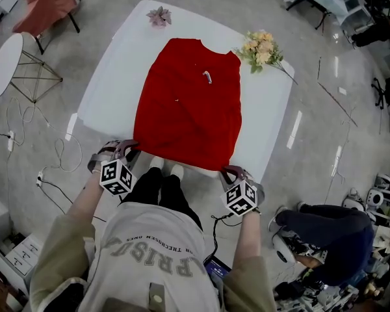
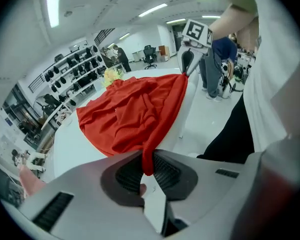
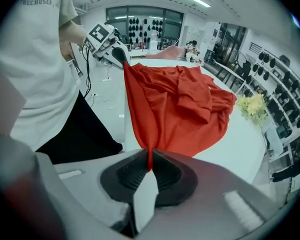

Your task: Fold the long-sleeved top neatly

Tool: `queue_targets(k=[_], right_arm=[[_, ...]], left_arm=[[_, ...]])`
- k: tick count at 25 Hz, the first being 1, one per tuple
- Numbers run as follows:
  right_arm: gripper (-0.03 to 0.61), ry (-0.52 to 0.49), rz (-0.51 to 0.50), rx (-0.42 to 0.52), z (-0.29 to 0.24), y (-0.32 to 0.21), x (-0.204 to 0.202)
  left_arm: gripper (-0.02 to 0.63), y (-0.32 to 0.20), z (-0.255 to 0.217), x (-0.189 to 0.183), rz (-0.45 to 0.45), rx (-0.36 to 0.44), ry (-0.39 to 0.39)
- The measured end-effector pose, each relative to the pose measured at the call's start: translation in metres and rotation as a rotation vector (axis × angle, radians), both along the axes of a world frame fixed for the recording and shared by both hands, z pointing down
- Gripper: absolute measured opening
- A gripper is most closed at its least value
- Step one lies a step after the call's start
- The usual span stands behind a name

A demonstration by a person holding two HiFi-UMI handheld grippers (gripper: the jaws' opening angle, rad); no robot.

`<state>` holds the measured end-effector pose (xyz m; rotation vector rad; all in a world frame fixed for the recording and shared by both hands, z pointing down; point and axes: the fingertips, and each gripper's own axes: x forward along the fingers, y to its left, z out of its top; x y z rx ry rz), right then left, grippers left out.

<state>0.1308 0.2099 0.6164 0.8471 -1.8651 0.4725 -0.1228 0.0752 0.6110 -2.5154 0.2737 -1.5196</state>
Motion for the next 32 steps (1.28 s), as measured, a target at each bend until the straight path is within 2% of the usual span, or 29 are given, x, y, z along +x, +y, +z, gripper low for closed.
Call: queue_targets(k=[7, 15, 19, 23, 28, 32], right_arm=[[0.026, -0.106, 0.053, 0.033, -0.052, -0.024, 0.008], [0.026, -0.162, 0.092, 0.069, -0.091, -0.093, 0.048], [0.026, -0.211, 0.117, 0.071, -0.093, -0.13, 0.067], [0.026, -0.223, 0.088, 0.07, -0.093, -0.168, 0.088], [0.026, -0.259, 0.056, 0.08, -0.097, -0.221, 0.126], [0.026, -0.27, 0.053, 0.068, -0.096, -0.268, 0.143]], left_arm=[[0.041, -0.03, -0.052, 0.011, -0.013, -0.08, 0.115], [0.04, -0.1, -0.075, 0.039, -0.06, -0.123, 0.218], [0.04, -0.138, -0.078, 0.056, -0.095, -0.123, 0.225], [0.04, -0.173, -0.08, 0.074, -0.144, -0.103, 0.218], [0.04, -0.22, -0.082, 0.102, -0.265, -0.087, 0.214], [0.041, -0.26, -0.08, 0.114, -0.342, -0.065, 0.184]])
